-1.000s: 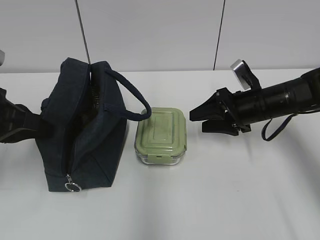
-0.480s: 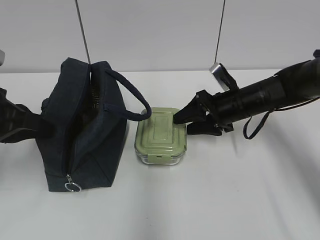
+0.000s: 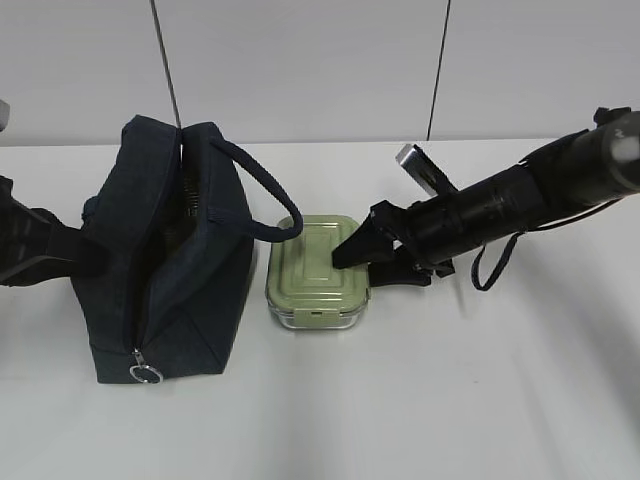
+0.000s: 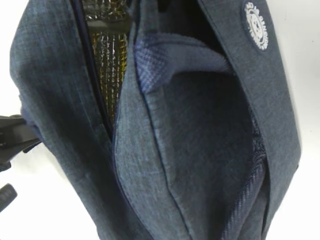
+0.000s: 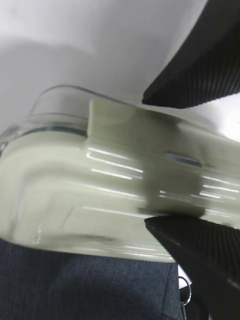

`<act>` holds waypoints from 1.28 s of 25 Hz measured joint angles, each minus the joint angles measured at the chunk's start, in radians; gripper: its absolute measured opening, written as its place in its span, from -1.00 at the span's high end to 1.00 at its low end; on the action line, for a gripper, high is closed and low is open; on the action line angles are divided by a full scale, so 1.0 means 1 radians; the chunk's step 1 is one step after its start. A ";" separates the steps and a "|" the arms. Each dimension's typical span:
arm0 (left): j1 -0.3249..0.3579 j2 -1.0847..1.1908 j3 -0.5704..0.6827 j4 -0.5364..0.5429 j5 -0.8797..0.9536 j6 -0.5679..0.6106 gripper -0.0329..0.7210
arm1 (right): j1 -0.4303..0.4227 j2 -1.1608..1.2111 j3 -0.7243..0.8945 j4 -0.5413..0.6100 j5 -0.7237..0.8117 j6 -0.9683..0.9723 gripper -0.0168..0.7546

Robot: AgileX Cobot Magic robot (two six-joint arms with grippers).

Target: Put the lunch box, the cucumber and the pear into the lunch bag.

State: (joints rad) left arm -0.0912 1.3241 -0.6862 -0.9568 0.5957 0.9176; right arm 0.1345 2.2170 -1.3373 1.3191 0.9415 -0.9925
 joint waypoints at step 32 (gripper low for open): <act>0.000 0.000 0.000 0.001 0.002 0.000 0.95 | 0.015 -0.304 -0.352 -0.229 0.126 0.292 0.04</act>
State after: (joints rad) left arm -0.0912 1.3241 -0.6862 -0.9559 0.5976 0.9176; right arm 0.1499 1.9131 -1.6898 1.0897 1.0678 -0.7005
